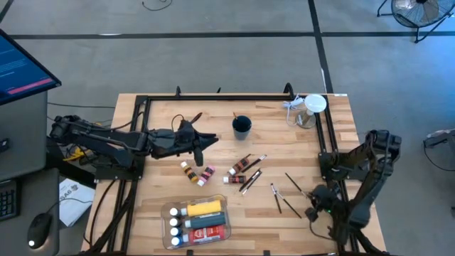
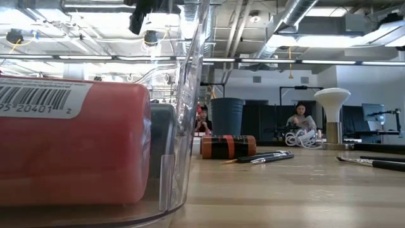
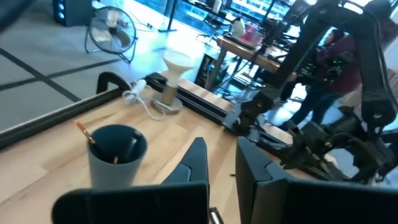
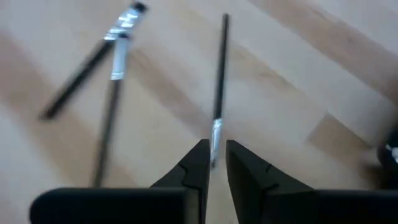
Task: Pick & Place Paint Supplies
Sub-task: Put the paint brush into the blue cup
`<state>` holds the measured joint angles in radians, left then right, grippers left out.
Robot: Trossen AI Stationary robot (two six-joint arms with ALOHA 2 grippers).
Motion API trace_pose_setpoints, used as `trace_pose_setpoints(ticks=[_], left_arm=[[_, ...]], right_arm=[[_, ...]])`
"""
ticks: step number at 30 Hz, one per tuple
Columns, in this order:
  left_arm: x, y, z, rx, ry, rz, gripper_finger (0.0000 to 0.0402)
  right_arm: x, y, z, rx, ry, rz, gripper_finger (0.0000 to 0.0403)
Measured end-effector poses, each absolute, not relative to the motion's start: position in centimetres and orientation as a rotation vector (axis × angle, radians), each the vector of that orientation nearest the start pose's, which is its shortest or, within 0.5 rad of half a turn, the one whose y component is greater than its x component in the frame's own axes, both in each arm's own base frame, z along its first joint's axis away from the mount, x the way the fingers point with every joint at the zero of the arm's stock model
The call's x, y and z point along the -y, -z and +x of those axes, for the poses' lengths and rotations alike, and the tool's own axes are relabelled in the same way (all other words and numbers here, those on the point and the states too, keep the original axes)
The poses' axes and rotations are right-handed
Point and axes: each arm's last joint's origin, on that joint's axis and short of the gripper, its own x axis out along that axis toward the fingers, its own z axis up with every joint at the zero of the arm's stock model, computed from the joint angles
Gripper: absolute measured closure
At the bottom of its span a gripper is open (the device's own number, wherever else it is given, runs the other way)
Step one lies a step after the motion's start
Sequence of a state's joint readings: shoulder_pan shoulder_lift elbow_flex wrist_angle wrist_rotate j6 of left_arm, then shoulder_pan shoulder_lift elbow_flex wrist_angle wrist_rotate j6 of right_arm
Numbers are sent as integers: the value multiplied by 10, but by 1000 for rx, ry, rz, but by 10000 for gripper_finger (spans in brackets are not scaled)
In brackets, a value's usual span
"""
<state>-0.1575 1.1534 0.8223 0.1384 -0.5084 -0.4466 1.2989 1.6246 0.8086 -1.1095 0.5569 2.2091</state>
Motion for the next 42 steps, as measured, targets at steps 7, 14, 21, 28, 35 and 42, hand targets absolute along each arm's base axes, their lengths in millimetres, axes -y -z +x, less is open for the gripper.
trace_pose_setpoints(ticks=[7, 14, 21, 28, 35, 42], left_arm=[[25, -300, 257, -108, -430, -351, 402], [25, -300, 257, -108, -425, -370, 402], [25, -297, 256, -142, -430, -358, 402], [25, -296, 256, -156, -433, -349, 402], [23, -276, 252, -191, -454, -393, 402], [23, -270, 252, -163, -450, -423, 402]], right_arm=[[-178, -109, 75, -897, 714, 556, 356], [-170, -129, 70, -944, 705, 560, 356], [-171, -127, 63, -1002, 702, 505, 356], [-155, -132, 57, -1018, 788, 308, 351], [-154, -126, 49, -1038, 756, 308, 328], [-148, -119, 48, -1096, 797, 341, 303]])
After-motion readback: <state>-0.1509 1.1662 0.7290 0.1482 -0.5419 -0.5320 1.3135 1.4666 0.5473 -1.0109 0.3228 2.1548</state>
